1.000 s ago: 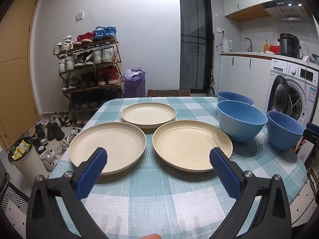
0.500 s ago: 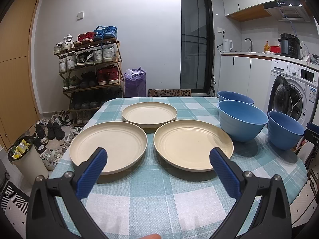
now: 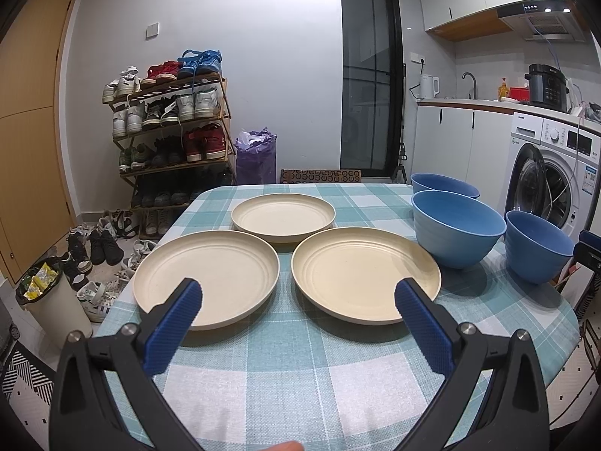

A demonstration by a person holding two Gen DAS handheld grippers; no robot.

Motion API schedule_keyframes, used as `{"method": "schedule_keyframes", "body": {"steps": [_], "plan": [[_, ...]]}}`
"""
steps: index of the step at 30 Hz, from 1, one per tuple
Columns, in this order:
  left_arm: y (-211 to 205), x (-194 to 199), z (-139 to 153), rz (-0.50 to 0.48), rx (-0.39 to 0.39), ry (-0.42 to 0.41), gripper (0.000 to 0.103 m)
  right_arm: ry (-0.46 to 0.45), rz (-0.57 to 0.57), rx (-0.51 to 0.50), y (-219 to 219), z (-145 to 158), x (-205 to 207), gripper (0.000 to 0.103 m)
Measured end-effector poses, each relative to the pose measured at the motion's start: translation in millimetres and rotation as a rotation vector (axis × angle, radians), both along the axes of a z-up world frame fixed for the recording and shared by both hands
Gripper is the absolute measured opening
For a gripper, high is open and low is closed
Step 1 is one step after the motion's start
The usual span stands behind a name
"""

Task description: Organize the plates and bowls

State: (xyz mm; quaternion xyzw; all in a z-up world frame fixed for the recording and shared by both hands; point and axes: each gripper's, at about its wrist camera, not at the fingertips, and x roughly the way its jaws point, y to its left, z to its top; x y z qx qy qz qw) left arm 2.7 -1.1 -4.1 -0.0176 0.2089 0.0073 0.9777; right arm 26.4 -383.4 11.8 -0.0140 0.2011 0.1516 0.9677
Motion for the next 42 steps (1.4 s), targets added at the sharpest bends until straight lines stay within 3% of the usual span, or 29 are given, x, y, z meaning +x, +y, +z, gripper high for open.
{"method": "schedule_keyframes", "body": {"steps": [36,42], "plan": [[4,5,4,0.003,0.011,0.01,0.103,0.014,-0.015,0.007,0,7,7,0.103],[11,13,11,0.013,0.011,0.023,0.103,-0.021,0.014,0.02,5,17,13,0.103]]}}
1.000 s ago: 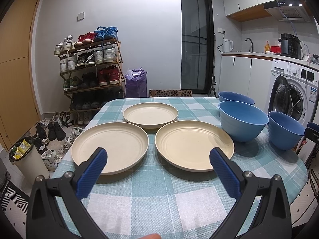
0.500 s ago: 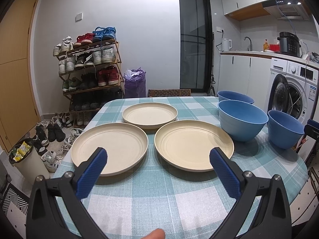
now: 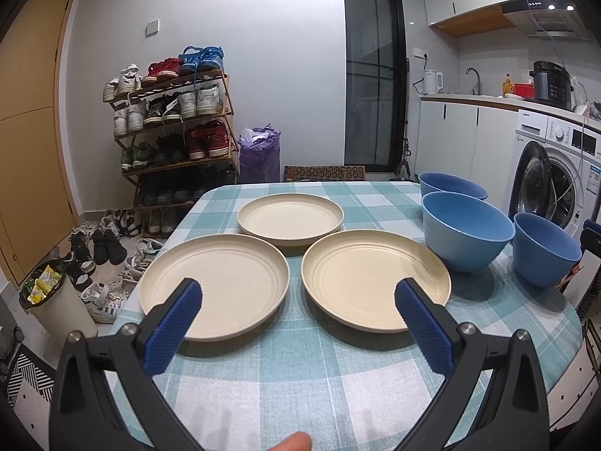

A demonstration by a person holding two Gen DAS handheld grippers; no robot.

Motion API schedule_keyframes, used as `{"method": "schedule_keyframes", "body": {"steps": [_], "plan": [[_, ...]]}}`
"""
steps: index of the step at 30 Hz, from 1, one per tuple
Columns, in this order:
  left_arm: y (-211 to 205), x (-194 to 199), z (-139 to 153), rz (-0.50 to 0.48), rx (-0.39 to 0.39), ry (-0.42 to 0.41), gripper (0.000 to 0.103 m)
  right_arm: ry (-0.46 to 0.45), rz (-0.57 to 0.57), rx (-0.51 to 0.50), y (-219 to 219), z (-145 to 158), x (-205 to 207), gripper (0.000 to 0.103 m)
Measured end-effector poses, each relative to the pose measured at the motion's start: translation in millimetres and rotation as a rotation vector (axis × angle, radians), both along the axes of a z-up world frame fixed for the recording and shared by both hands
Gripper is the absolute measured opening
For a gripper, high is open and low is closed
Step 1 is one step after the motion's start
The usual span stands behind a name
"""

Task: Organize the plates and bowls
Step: 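Move both tools forward toward the cream plates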

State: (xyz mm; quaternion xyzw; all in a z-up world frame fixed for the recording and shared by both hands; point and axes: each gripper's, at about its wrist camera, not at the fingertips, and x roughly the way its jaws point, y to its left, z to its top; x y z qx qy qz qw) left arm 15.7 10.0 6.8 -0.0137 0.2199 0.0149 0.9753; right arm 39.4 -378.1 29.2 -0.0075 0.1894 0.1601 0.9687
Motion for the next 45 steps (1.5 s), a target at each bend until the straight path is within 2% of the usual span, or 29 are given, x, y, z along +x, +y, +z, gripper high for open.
{"method": "schedule_keyframes", "body": {"steps": [9,15,21,33,40,45], "plan": [[8,13,16,-0.017,0.022,0.01,0.103,0.032,0.049,-0.032,28,20,23,0.103],[16,28,25,-0.009,0.024,0.035,0.103,0.032,0.038,-0.07,56,34,44,0.103],[34,42,36,0.028,-0.015,0.023,0.103,0.027,0.103,-0.074,78,53,66,0.103],[64,90,46,0.062,-0.046,0.085,0.103,0.022,0.172,-0.092,124,87,111,0.103],[77,119,53,0.053,-0.051,0.101,0.103,0.085,0.195,-0.05,143,100,142,0.103],[87,137,57,0.065,-0.058,0.102,0.103,0.093,0.198,-0.068,161,107,162,0.103]]}}
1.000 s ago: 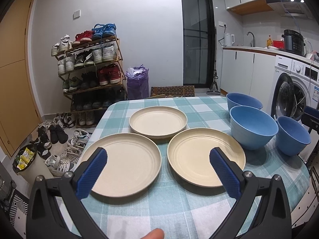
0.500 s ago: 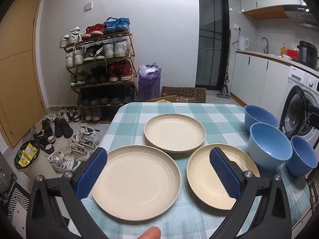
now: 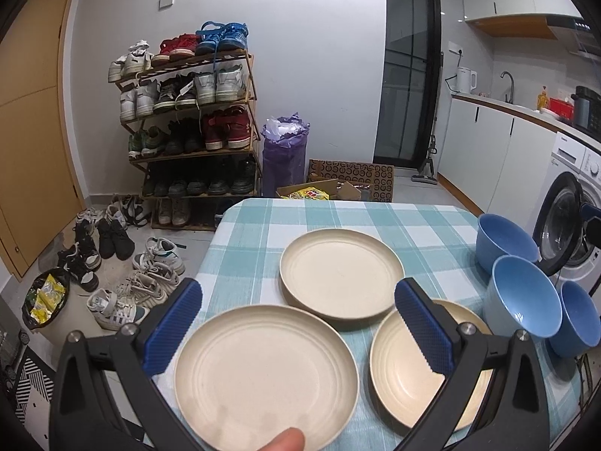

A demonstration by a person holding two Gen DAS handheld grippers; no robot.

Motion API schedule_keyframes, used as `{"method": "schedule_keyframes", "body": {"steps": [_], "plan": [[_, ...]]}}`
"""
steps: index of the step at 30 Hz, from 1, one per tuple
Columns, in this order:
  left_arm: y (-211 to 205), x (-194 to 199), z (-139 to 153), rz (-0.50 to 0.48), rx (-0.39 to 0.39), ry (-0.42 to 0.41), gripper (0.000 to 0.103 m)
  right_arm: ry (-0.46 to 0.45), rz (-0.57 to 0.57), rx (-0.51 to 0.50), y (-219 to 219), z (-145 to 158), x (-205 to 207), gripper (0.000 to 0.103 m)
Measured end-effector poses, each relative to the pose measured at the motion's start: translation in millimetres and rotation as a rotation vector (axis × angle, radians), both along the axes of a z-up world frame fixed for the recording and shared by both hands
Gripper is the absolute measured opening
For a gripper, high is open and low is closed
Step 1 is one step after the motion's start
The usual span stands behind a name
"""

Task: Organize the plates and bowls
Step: 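Move both tools forward toward the cream plates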

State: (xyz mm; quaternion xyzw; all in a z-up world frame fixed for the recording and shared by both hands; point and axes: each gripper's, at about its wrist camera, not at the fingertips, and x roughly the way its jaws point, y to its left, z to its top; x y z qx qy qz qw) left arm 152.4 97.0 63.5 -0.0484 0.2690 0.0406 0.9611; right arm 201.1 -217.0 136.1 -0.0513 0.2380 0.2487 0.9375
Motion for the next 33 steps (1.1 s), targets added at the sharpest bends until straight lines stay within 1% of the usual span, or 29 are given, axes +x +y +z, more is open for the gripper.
{"method": "schedule_keyframes", "body": {"steps": [6,12,15,17,25,33], "plan": [[13,22,-3,0.009,-0.01,0.017,0.103,0.028,-0.006,0.004,20,4,27,0.103],[17,44,-7,0.004,-0.002,0.048,0.103,0.04,-0.017,-0.005,36,4,51,0.103],[21,56,-9,0.005,-0.014,0.07,0.103,0.055,-0.021,-0.004,43,2,65,0.103],[22,63,-11,-0.005,-0.028,0.077,0.102,0.066,-0.024,0.003,47,-1,75,0.103],[24,89,-18,-0.008,-0.002,0.102,0.102,0.138,-0.032,0.018,62,-14,115,0.103],[32,115,-30,-0.004,0.002,0.147,0.102,0.201,-0.046,-0.012,83,-34,152,0.103]]}}
